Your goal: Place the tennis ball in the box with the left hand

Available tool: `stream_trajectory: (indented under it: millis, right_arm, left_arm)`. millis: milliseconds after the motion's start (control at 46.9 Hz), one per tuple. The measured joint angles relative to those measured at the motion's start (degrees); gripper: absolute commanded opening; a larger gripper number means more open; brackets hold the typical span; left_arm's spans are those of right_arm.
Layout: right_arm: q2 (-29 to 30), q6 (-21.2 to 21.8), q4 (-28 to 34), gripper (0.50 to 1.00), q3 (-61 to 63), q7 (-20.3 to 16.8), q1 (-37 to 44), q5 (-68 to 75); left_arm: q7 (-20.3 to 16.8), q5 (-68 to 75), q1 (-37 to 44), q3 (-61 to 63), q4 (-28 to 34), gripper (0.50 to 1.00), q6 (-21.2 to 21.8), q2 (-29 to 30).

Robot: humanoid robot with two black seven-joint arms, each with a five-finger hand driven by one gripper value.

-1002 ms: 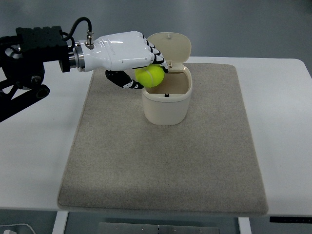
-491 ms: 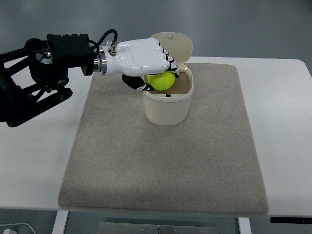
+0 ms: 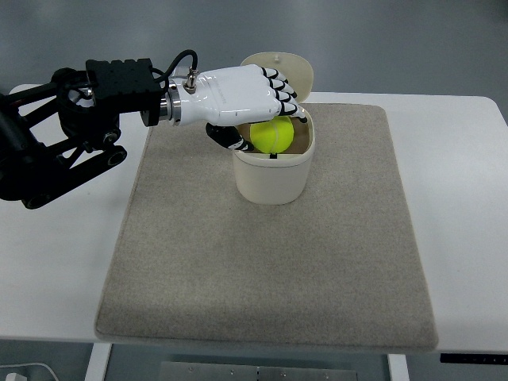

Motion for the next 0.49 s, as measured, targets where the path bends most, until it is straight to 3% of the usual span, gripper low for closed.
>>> stream_trajectory:
  millis: [213,363,491]
  right_arm:
    - [0.0,0.0,0.0,0.94,0.0,0.0,0.0,0.0]
    - [0.0,0.0,0.0,0.938,0.0,0.0,0.0,0.0]
    - [0.0,0.0,0.0,0.938,0.0,0.0,0.0,0.0]
  left_arm:
    - [-0.2,-2.7,0.6,0.0,-1.6,0.919,0.1,1.2]
    - [-0.4,-6.7,0.6,0.1,-5.2,0.921,0.0,5.9]
    - [-0.5,-15.1,0.6,1.9,-7.5,0.958,-0.4,11.5]
